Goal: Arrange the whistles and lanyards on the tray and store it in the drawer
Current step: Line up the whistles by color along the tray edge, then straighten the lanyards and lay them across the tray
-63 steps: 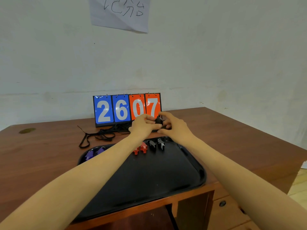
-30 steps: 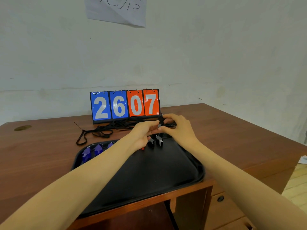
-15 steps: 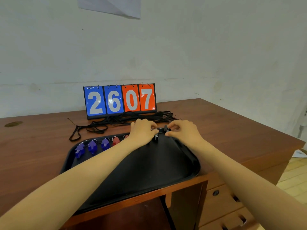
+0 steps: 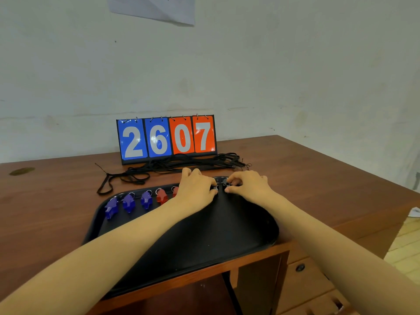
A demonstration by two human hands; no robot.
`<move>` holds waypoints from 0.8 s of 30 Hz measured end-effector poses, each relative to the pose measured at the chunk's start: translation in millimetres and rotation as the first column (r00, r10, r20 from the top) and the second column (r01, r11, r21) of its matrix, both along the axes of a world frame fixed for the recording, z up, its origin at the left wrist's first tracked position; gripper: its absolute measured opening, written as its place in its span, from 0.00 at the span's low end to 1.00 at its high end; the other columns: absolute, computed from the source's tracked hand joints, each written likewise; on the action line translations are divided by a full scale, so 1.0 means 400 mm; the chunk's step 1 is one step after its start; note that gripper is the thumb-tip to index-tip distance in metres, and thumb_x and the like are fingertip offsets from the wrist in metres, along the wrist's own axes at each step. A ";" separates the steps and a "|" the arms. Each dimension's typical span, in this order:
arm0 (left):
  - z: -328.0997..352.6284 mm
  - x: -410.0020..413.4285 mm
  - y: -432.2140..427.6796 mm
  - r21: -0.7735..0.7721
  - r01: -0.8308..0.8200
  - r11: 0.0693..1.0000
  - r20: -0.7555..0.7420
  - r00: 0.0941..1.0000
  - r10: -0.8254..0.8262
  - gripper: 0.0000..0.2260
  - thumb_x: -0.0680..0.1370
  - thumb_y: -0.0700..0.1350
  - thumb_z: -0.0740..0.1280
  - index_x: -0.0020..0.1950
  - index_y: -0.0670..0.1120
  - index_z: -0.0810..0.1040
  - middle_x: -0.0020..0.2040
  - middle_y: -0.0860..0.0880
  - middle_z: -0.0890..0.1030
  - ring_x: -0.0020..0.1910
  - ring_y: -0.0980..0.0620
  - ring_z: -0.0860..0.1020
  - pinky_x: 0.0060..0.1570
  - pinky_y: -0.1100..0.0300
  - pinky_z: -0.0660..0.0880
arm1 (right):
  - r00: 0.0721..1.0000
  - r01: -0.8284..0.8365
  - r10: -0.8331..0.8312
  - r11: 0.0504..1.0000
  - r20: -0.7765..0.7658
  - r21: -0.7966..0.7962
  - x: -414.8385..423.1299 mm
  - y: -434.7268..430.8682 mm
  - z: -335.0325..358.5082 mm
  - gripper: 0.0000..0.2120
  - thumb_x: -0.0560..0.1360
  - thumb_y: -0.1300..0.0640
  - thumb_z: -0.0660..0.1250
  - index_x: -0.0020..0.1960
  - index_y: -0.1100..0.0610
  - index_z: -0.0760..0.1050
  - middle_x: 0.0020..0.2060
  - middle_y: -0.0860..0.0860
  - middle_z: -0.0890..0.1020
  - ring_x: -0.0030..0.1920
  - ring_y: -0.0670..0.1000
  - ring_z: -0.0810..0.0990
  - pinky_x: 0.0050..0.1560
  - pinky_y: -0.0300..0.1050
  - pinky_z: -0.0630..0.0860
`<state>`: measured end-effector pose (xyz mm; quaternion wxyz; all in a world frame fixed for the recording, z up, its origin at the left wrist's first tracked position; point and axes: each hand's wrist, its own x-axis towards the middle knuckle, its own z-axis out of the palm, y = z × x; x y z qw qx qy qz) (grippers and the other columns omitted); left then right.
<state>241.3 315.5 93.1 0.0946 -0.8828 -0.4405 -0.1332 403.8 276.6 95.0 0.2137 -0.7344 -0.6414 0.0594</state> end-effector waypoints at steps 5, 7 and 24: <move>-0.004 -0.001 0.004 -0.021 0.017 1.000 0.021 1.000 -0.017 0.15 0.79 0.54 0.58 0.63 0.52 0.75 0.54 0.49 0.79 0.58 0.50 0.70 0.60 0.54 0.60 | 1.000 0.001 -0.001 1.000 -0.023 -0.012 -0.002 0.006 -0.001 0.16 0.74 0.44 0.66 0.60 0.46 0.75 0.55 0.46 0.81 0.60 0.50 0.74 0.63 0.54 0.62; -0.004 -0.001 0.004 -0.031 0.021 0.999 0.022 1.000 -0.020 0.15 0.79 0.54 0.58 0.63 0.52 0.75 0.54 0.49 0.79 0.58 0.50 0.71 0.60 0.54 0.60 | 0.999 0.001 -0.002 1.000 -0.040 -0.018 -0.005 0.010 -0.002 0.15 0.74 0.45 0.66 0.60 0.46 0.75 0.55 0.46 0.81 0.60 0.51 0.74 0.61 0.53 0.62; 0.047 0.115 0.260 -0.273 0.010 0.962 0.003 1.000 -0.010 0.16 0.80 0.47 0.57 0.67 0.54 0.71 0.66 0.50 0.74 0.66 0.47 0.66 0.63 0.50 0.59 | 0.997 0.024 -0.022 0.999 0.075 -0.023 0.133 0.214 0.068 0.13 0.78 0.58 0.62 0.60 0.54 0.78 0.59 0.54 0.80 0.57 0.54 0.78 0.59 0.48 0.75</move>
